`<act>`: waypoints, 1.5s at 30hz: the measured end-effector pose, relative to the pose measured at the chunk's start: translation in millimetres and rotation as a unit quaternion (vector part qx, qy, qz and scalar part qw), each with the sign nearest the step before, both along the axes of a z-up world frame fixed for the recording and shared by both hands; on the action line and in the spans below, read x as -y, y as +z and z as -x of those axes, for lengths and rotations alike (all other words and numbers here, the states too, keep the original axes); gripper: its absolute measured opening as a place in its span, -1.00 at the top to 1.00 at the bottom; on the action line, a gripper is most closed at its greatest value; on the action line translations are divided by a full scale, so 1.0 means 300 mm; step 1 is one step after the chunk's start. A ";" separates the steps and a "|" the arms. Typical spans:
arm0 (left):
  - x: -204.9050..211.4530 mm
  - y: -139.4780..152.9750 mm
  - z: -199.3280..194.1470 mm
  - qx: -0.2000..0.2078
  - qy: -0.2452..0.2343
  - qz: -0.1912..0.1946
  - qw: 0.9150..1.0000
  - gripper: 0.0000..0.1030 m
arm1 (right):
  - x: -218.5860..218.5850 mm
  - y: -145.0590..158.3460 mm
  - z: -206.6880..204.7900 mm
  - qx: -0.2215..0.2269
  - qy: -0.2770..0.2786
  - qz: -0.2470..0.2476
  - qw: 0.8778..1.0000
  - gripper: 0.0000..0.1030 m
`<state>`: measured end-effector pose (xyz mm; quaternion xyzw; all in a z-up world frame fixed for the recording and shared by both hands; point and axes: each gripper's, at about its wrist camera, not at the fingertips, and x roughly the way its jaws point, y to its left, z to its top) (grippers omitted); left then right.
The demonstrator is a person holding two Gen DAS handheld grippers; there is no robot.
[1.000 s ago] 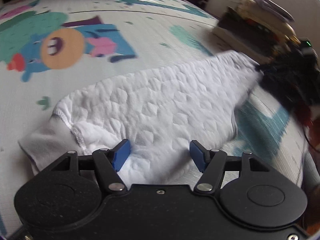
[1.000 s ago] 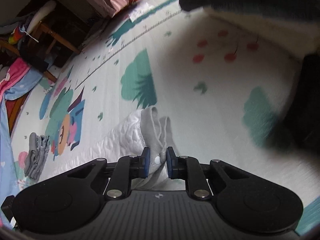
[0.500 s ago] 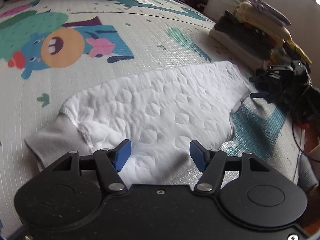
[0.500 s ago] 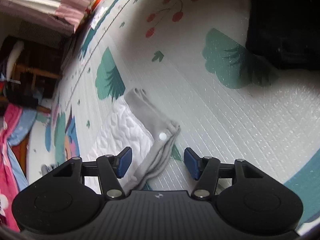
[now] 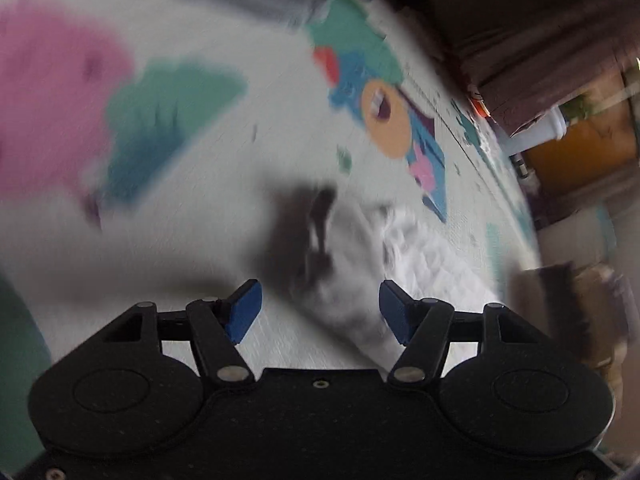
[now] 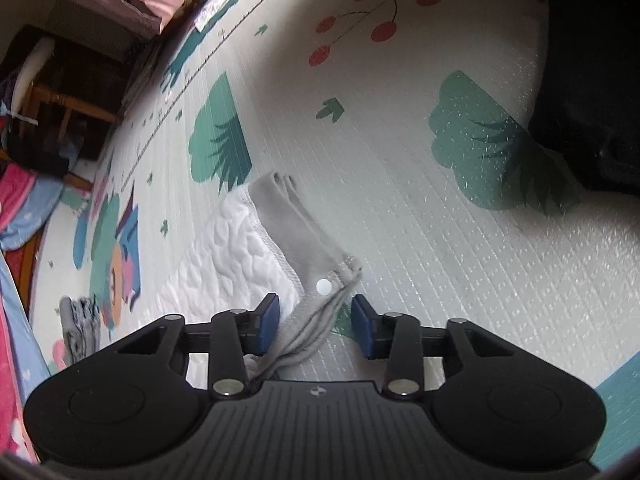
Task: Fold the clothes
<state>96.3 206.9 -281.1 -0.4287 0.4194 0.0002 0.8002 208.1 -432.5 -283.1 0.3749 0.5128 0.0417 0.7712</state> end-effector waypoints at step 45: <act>0.657 0.393 -0.272 0.263 -0.326 -0.266 0.868 0.86 | -0.374 -0.036 -0.079 0.004 0.106 -0.165 0.981 0.18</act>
